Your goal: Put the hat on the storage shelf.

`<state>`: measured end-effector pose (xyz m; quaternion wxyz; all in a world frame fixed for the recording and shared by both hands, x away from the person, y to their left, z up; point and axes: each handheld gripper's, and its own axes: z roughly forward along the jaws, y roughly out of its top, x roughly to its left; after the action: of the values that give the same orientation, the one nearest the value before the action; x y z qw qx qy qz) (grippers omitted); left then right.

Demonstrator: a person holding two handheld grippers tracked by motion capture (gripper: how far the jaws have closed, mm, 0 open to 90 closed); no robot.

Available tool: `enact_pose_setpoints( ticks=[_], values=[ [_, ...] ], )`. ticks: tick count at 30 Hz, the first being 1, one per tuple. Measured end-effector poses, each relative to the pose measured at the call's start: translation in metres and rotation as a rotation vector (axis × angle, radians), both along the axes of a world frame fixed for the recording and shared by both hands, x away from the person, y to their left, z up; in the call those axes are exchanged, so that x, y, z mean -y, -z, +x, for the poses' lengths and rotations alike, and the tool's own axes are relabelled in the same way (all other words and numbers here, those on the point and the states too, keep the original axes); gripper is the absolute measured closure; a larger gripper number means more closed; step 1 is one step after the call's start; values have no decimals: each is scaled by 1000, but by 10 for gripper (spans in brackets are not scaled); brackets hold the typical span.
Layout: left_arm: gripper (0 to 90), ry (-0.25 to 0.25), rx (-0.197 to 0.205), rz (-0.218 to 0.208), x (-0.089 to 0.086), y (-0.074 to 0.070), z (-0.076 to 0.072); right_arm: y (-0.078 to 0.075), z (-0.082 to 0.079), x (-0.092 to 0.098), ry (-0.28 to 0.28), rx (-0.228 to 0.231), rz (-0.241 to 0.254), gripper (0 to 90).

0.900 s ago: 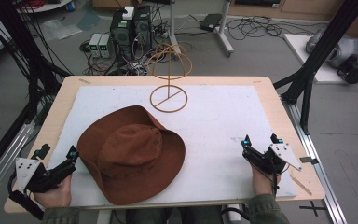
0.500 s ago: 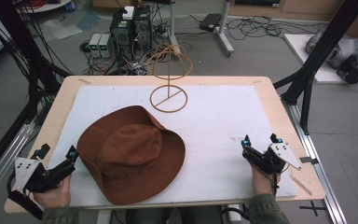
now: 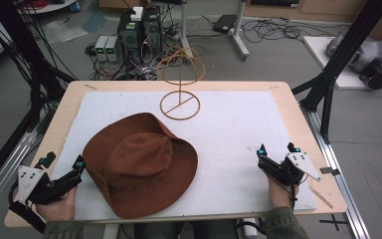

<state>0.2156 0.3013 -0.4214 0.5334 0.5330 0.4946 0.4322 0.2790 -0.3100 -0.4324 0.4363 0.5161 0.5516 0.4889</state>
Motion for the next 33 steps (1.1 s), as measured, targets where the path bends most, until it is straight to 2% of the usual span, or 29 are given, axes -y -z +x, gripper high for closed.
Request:
enact_pose_setpoints(
  ticks=[2, 7, 10, 16, 17, 18, 23, 26, 31, 33],
  values=[
    [128, 11, -1, -1, 0, -1, 1, 0, -1, 0, 3, -4, 13, 53],
    [128, 53, -4, -12, -3, -8, 3, 0, 0, 0, 2, -10, 10, 52],
    [128, 89, -16, -5, -2, -9, 6, 1, 1, 0, 4, -10, 6, 53],
    [128, 200, -61, 35, 4, -14, 14, 1, 0, -1, 0, -13, 7, 53],
    [128, 242, -77, 56, 6, -17, 17, 1, 1, -1, -1, -12, 1, 52],
    [128, 242, -77, 56, 6, -17, 17, 1, 0, -2, -2, -15, 5, 53],
    [128, 327, -126, 136, 12, -27, 23, 2, 1, -2, -3, -17, -1, 53],
    [128, 376, -162, 163, 15, -32, 26, 2, 1, -2, -5, -16, -5, 53],
    [129, 461, -245, 242, 26, -33, 29, 2, 1, -2, -5, -19, -5, 53],
    [135, 499, -295, 282, 33, -31, 29, 2, 1, -2, -6, -19, -4, 53]
  ],
)
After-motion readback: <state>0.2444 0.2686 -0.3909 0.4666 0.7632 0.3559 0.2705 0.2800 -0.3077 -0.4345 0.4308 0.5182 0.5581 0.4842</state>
